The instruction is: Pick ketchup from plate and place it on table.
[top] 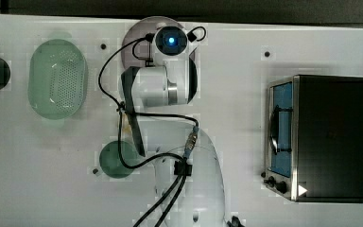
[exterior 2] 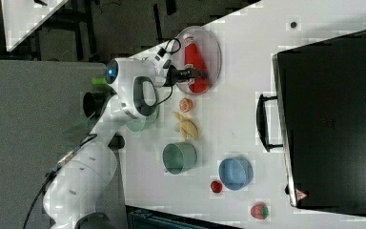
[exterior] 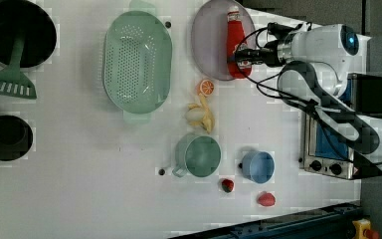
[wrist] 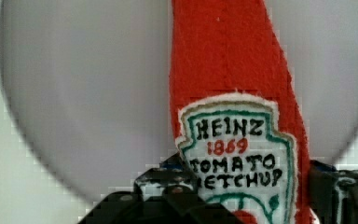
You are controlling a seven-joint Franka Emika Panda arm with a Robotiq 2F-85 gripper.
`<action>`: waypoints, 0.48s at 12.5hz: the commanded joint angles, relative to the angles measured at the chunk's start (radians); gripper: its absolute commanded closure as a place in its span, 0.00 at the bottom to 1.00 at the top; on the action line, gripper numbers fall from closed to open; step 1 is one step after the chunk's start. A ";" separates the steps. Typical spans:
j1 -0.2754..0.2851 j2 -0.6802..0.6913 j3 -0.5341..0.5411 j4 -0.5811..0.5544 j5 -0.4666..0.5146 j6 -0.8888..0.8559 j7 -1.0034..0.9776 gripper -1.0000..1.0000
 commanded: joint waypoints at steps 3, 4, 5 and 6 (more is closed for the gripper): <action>-0.034 -0.185 -0.005 0.110 0.040 -0.233 0.027 0.37; -0.045 -0.217 -0.005 0.110 0.061 -0.277 0.053 0.37; -0.059 -0.248 -0.005 0.109 0.089 -0.324 0.071 0.37; -0.072 -0.281 -0.006 0.107 0.109 -0.368 0.083 0.37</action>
